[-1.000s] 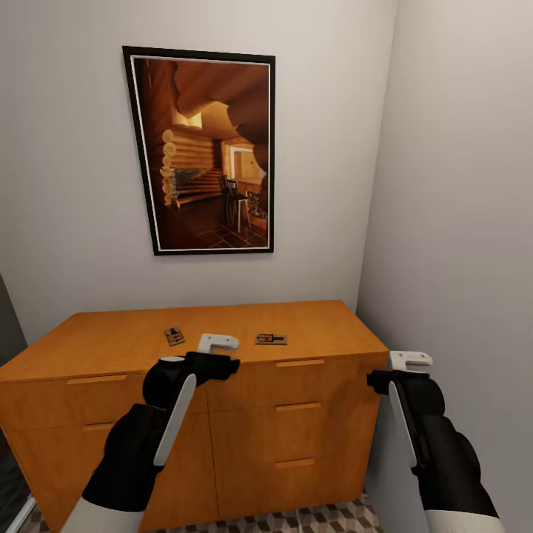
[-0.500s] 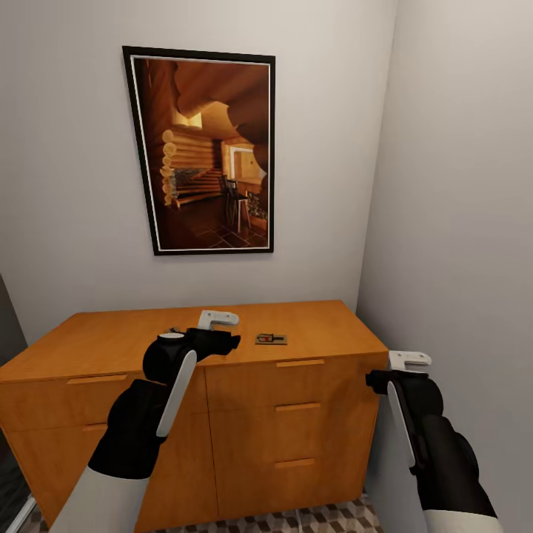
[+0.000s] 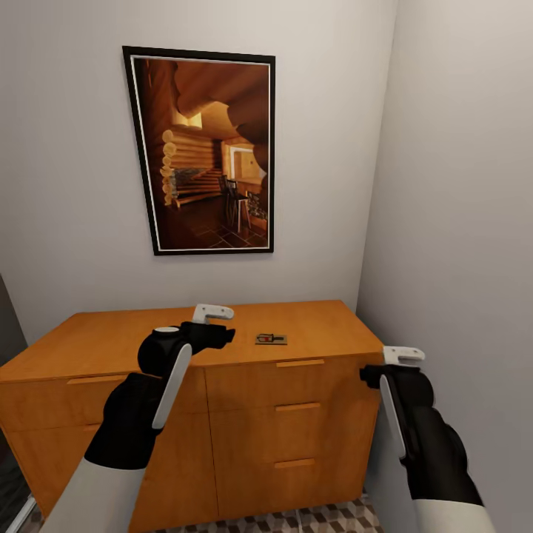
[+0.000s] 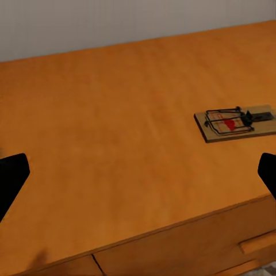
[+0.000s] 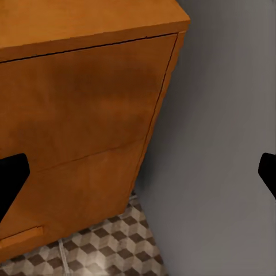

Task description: Take the four mousetraps from the cabinet in the bathroom and place them on the bathroom floor. Make sure all four end up on the same floor surface, and ensure that at least two of them are either under or directly next to the same bathroom sink.

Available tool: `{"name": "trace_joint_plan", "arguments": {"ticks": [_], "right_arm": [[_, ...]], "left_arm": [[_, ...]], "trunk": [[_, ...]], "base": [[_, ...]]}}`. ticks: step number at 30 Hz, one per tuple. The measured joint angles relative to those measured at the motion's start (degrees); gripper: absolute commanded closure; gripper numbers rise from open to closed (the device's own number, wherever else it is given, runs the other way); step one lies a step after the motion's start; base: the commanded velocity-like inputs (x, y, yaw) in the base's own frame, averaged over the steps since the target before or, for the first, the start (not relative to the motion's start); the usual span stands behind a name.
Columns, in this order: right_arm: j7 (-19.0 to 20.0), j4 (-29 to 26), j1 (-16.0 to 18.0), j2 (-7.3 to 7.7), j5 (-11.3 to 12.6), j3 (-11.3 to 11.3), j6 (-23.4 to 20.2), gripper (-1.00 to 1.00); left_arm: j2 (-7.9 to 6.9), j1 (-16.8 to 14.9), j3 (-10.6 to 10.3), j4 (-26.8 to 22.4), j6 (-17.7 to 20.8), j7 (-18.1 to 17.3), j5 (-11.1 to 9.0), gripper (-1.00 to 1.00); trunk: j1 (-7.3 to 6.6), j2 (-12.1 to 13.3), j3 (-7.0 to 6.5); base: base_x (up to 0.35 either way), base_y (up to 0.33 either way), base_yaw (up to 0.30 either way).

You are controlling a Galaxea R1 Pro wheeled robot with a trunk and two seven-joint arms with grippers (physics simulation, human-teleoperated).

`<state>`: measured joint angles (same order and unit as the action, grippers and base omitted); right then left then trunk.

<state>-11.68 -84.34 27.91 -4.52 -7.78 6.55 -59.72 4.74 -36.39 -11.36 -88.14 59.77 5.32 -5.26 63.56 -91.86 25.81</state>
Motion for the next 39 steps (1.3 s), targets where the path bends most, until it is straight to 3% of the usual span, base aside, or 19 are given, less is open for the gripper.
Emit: {"name": "trace_joint_plan", "arguments": {"ticks": [7, 14, 18, 22, 31, 39], "right_arm": [[-0.79, 3.23, 3.64, -1.33, 0.03, -0.02, 0.00, -1.00], [-1.13, 6.94, 8.86, -3.93, -0.01, -0.03, 0.01, -1.00], [-1.26, 7.72, 11.43, -5.42, -0.09, -0.15, 0.00, -1.00], [-1.47, 8.04, 13.22, -5.42, -0.14, -0.95, 0.00, -1.00], [-3.97, 8.81, 17.10, -5.43, -0.07, -5.39, 0.01, -1.00], [-6.62, 10.42, 20.46, -5.45, 0.43, -6.43, 0.06, -1.00]], "left_arm": [[-2.46, -0.03, 1.11, 0.43, 0.00, 0.01, -0.25, -1.00], [-4.92, -0.04, 2.17, 0.54, -0.08, 0.01, -0.47, -1.00], [-5.19, -0.03, 2.38, 0.55, -0.14, 0.01, -0.44, -1.00], [-5.23, -0.03, 2.41, 0.55, -0.23, 0.04, -0.31, -1.00], [-5.04, -0.04, 2.38, 0.42, -0.70, 0.09, -0.17, -1.00], [-4.59, -0.05, 2.34, 0.28, -0.90, 0.09, -0.16, -1.00]], "trunk": [[0.00, 0.00, 0.00], [0.00, 0.00, 0.00], [0.00, 0.00, 0.00], [0.00, 0.00, 0.00], [0.00, 0.00, 0.00], [0.00, 0.00, 0.00]], "base": [[0.000, 0.000, 0.000], [0.000, 0.000, 0.000], [0.000, 0.000, 0.000], [0.000, 0.000, 0.000], [0.000, 0.000, 0.000], [0.000, 0.000, 0.000]]}}
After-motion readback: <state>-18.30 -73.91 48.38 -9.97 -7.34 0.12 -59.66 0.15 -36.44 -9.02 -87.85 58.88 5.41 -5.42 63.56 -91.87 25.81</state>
